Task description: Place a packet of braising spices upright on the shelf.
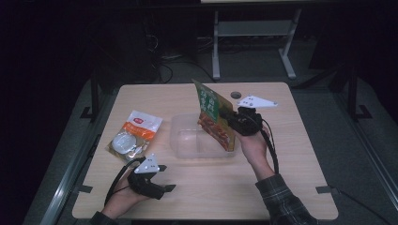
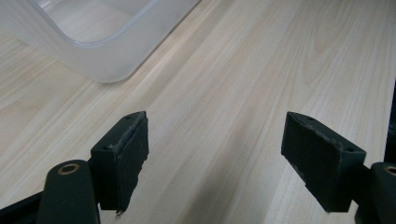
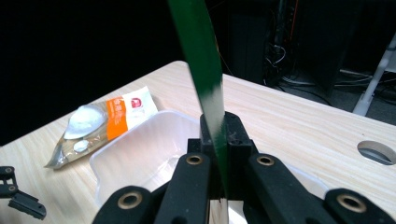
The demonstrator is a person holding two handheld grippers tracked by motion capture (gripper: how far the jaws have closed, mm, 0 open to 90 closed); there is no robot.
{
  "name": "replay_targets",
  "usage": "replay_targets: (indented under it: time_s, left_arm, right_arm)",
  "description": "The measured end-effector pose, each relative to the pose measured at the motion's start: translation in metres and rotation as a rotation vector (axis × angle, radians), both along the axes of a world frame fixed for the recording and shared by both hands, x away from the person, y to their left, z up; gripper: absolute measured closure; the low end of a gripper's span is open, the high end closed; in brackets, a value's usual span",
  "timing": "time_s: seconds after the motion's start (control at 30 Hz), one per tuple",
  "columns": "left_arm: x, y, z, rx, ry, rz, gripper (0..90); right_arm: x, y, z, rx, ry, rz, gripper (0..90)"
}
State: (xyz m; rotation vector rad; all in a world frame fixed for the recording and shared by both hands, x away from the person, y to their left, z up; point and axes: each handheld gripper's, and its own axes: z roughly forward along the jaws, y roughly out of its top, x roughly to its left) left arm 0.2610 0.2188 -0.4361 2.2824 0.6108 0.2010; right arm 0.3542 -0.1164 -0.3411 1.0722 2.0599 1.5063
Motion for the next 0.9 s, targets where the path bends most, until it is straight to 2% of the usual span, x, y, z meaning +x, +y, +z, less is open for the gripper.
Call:
replay_targets:
  time_s: [0.27, 0.57, 0.77, 0.9]
  left_arm:
    - [0.0, -0.002, -0.002, 0.015, 0.003, -0.004, 21.0]
    - [0.0, -0.002, -0.003, 0.029, 0.004, -0.01, 20.4]
    - [-0.001, -0.003, -0.003, 0.036, 0.007, -0.016, 20.3]
    - [-0.001, -0.004, -0.003, 0.031, 0.009, -0.012, 20.1]
  right_arm:
    - [0.004, 0.004, -0.015, -0.023, 0.039, 0.015, 89.3]
    - [0.002, 0.002, -0.018, -0.032, 0.051, 0.026, 88.6]
    - [-0.002, 0.001, -0.023, -0.073, 0.07, 0.038, 88.0]
    - [-0.005, -0.004, -0.023, -0.07, 0.074, 0.047, 86.4]
